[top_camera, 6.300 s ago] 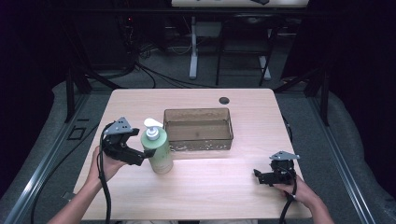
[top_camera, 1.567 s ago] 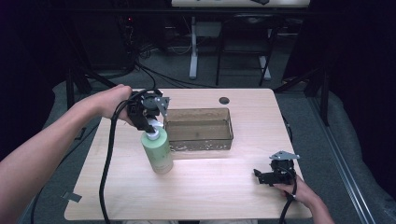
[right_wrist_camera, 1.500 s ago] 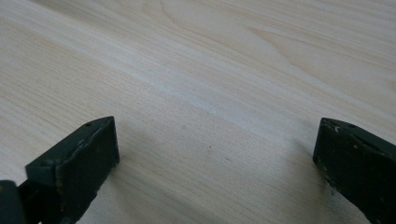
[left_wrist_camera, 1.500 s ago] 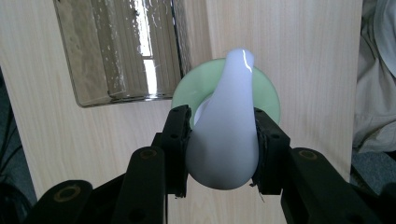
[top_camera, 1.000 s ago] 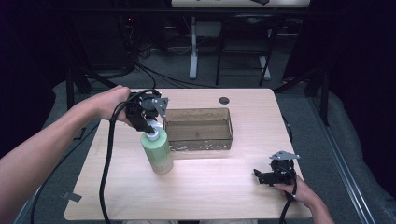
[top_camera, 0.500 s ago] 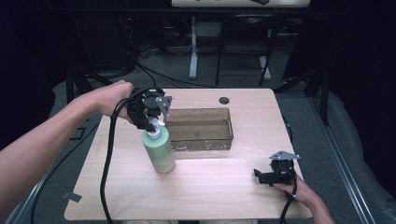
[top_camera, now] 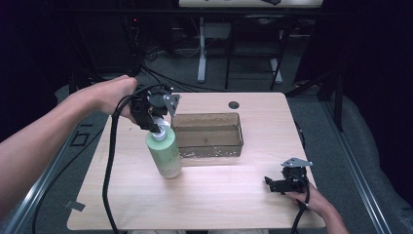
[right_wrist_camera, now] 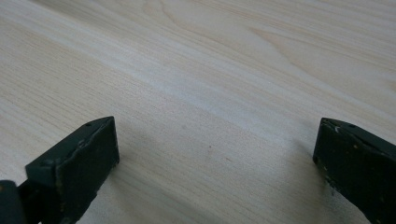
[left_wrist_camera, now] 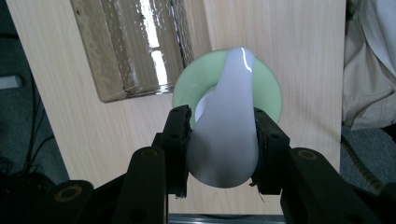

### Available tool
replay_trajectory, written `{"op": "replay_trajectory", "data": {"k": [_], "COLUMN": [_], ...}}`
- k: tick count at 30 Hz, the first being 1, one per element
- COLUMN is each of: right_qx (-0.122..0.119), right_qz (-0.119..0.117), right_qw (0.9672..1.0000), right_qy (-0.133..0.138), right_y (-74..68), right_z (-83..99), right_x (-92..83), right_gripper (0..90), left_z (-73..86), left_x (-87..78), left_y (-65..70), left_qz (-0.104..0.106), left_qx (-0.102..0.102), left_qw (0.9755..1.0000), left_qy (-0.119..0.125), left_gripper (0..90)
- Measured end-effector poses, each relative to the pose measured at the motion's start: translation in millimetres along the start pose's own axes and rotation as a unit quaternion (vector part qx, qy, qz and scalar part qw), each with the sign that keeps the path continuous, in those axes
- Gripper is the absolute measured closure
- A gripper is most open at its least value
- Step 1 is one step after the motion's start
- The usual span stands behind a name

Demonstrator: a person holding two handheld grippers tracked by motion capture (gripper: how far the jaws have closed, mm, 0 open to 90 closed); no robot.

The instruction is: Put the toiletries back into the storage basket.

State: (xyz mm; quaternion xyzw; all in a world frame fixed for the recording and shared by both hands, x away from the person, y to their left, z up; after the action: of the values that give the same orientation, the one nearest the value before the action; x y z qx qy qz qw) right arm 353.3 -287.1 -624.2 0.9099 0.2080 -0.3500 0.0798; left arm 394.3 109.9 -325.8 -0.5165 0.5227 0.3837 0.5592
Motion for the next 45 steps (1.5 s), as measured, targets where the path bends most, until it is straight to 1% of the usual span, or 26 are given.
{"op": "replay_trajectory", "data": {"k": [3,7,11,18,22,27,38,39,44,45], "right_qx": [0.0,0.0,0.0,0.0,0.001,0.001,0.001,0.001,0.001,0.0], "right_qz": [0.0,0.0,0.0,0.0,0.0,0.0,0.001,0.002,0.001,0.001], "right_qw": [1.0,1.0,1.0,1.0,1.0,1.0,1.0,1.0,1.0,1.0], "right_qy": [0.001,0.001,0.0,0.001,0.003,0.002,0.003,0.003,0.003,0.002], "right_y": [0.0,0.1,0.0,0.0,-0.1,-0.1,-0.2,0.0,-0.2,0.0], "right_z": [0.0,0.0,0.0,0.0,0.0,0.0,0.0,0.0,0.0,0.0], "right_x": [0.2,0.1,0.0,0.1,0.3,0.3,0.4,0.4,0.4,0.2], "right_gripper": [0.0,0.0,0.0,0.0,0.0,0.0,0.0,0.0,0.0,0.0], "left_z": [-2.1,-4.1,-5.4,-6.0,-8.9,-10.2,-11.2,-11.6,-12.5,-12.3], "left_x": [-8.0,-13.3,-16.1,-19.8,-25.7,-30.5,-40.2,-42.6,-49.0,-51.3], "left_y": [-0.4,-2.4,-4.1,-5.8,-6.6,-7.7,-14.0,-15.4,-19.0,-20.9], "left_qz": [-0.003,-0.003,-0.006,-0.006,-0.008,-0.01,-0.019,-0.019,-0.023,-0.027], "left_qx": [0.0,0.001,0.004,0.001,0.006,0.007,0.002,-0.001,-0.002,-0.005], "left_qw": [1.0,1.0,0.9999,0.9999,0.9999,0.9998,0.9997,0.9997,0.9996,0.9995], "left_qy": [-0.004,-0.005,-0.01,-0.009,-0.01,-0.014,-0.017,-0.015,-0.013,-0.014], "left_gripper": [63.3,63.3,63.4,63.3,63.3,63.3,63.3,63.3,63.3,63.4]}}
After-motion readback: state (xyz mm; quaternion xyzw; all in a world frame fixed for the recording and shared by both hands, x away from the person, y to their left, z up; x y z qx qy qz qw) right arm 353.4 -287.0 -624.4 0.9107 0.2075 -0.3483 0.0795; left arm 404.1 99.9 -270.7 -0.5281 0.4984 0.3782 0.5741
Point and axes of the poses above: each handheld gripper's, and its own axes: x roughly forward along the jaws, z roughly out of its underside, y roughly to its right, the point moved 5 cm from there along x, roughly forward along the jaws, and after that the axes turned 3 degrees about y, right-handed, at the moved point
